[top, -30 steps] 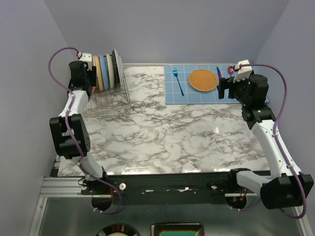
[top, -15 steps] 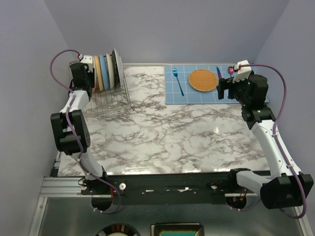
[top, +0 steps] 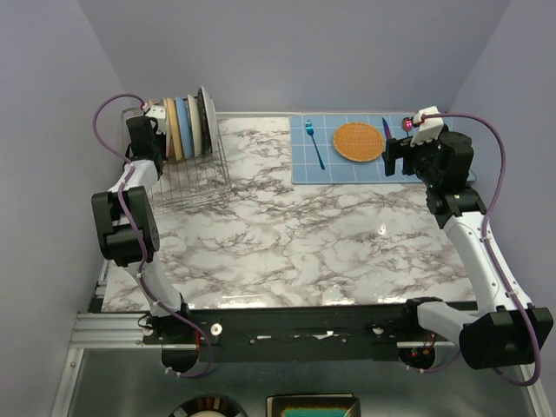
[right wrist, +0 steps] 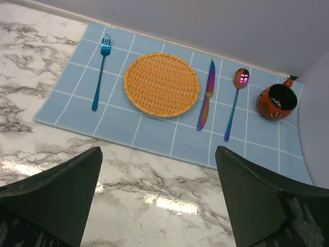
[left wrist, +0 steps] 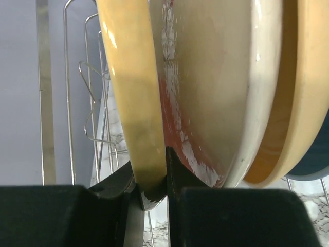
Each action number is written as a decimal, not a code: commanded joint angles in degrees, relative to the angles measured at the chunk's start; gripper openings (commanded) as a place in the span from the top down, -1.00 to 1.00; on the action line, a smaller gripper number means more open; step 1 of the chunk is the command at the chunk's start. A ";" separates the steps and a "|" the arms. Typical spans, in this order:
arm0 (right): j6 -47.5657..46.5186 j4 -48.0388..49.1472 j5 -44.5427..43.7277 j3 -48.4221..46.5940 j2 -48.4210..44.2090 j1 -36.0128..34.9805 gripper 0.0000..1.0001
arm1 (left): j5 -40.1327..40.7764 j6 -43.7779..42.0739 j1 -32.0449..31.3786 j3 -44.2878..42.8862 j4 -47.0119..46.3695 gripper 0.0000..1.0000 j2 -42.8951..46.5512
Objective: Unload the plates from the dish rack
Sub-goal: Unload the plate from the dish rack, then place the plate at the center of the board.
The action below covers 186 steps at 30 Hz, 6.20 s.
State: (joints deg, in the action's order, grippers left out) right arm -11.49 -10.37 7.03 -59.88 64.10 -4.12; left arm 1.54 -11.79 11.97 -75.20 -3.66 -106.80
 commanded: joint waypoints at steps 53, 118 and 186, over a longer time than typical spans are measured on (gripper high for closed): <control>2.78 -29.43 17.49 -34.75 16.67 -0.10 -0.99 | 3.98 -14.31 -35.06 -1.99 44.01 1.00 45.54; 8.50 -28.83 21.36 -28.19 22.39 11.77 -0.97 | 45.57 -40.60 -84.91 29.68 -25.17 1.00 11.10; 5.95 -25.49 25.58 -19.93 21.33 12.29 -0.97 | 25.27 -21.34 -91.07 19.13 0.05 1.00 -7.71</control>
State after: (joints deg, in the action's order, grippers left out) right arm -4.82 -37.01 30.94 -80.49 85.69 7.94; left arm 39.38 -39.48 -77.78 -57.32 -10.28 -109.86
